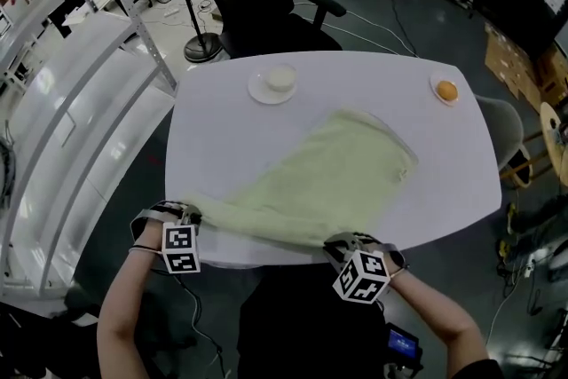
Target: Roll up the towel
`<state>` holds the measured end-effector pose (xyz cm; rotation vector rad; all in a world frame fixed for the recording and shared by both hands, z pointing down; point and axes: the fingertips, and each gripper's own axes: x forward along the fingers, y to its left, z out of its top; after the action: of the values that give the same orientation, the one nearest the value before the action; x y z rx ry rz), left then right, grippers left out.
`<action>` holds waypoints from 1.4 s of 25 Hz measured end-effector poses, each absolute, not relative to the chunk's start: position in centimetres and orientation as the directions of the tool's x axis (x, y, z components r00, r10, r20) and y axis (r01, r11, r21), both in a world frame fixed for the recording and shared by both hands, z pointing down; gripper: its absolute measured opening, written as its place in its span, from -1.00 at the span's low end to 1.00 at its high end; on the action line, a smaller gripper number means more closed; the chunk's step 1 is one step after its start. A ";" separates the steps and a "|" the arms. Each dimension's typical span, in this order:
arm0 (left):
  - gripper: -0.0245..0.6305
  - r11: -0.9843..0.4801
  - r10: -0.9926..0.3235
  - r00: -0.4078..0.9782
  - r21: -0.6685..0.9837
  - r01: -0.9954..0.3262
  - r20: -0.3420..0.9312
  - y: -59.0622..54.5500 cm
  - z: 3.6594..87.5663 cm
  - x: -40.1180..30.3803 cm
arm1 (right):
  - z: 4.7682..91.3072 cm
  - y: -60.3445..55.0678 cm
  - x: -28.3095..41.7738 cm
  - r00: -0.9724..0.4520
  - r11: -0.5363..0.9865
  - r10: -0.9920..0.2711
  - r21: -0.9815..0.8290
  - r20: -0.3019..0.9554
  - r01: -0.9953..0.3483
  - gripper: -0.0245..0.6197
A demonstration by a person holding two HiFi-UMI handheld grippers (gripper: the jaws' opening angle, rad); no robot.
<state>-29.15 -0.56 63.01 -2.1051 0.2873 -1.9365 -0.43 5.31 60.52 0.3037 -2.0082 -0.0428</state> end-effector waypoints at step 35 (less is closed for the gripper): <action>-0.83 -0.956 -0.292 0.011 -0.291 -0.016 0.956 -12.7 63.3 -27.1 | 62.2 -7.7 1.8 -0.448 0.911 -0.143 -0.060 0.882 -0.409 -0.75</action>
<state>-27.08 -12.72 63.28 -2.0822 0.3228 -2.0542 1.83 -7.66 62.19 0.3969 -2.0336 0.3224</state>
